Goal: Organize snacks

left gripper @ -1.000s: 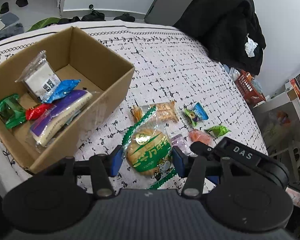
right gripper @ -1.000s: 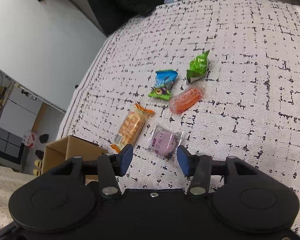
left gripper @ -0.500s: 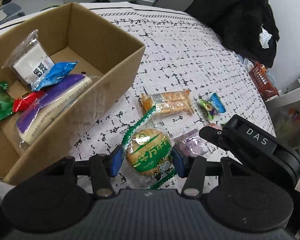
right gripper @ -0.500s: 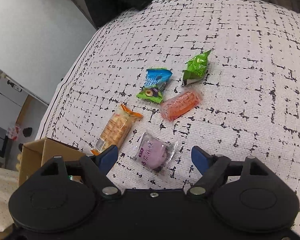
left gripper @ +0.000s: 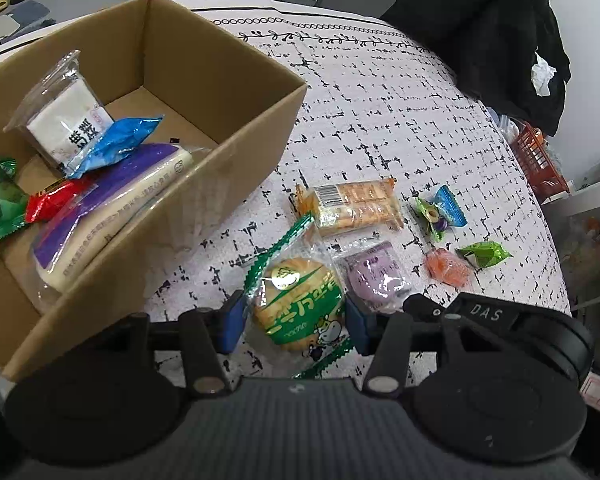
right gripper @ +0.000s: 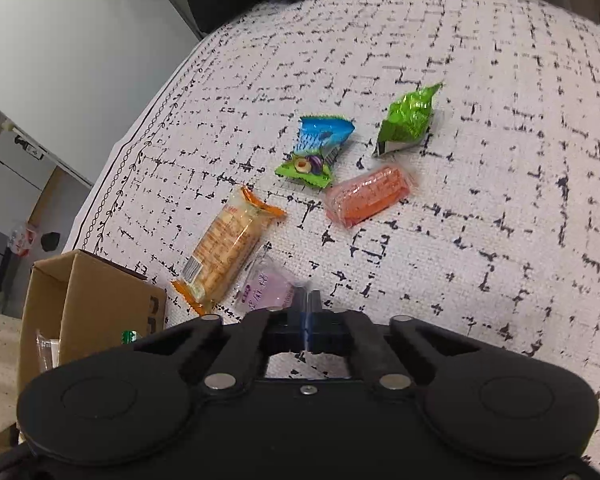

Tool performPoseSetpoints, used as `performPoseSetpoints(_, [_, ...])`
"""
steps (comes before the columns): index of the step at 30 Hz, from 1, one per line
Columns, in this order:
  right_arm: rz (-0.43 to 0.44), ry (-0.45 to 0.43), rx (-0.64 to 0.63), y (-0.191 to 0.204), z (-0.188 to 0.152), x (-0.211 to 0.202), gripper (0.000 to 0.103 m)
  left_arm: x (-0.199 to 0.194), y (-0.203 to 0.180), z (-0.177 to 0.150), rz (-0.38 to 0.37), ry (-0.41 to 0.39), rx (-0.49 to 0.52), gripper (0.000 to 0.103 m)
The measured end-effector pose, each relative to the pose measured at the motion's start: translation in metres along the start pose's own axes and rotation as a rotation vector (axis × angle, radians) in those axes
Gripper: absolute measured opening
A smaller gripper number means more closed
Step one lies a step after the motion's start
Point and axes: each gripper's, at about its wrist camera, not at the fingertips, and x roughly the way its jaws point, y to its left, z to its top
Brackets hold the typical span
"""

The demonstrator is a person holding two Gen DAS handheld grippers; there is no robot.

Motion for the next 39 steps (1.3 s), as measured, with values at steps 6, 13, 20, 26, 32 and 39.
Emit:
performPoseSetpoints(6, [0.044, -0.030, -0.004, 0.002, 0.001, -0.014, 0.000, -0.015, -0.004, -0.001, -0.016, -0.024, 0.015, 0.051])
performPoseSetpoints(13, [0.048, -0.049, 0.043, -0.005, 0.004, -0.024, 0.012, -0.022, -0.005, 0.003, -0.022, -0.049, 0.013, 0.051])
performPoseSetpoints(20, [0.048, -0.029, 0.061, -0.004, 0.010, -0.010, 0.050, -0.017, -0.001, 0.006, -0.012, -0.043, 0.007, 0.051])
performPoseSetpoints(26, [0.028, 0.015, 0.014, 0.009, 0.011, 0.011, 0.050, -0.010, 0.002, 0.008, -0.017, -0.028, -0.002, 0.052])
performPoseSetpoints(32, [-0.001, 0.053, -0.004, 0.014, 0.012, 0.028, 0.050, 0.000, 0.003, 0.008, -0.011, -0.009, -0.015, 0.051])
performPoseSetpoints(39, [-0.015, 0.050, -0.049, 0.022, 0.011, 0.035, 0.044, 0.008, 0.006, 0.006, -0.006, 0.012, -0.022, 0.051])
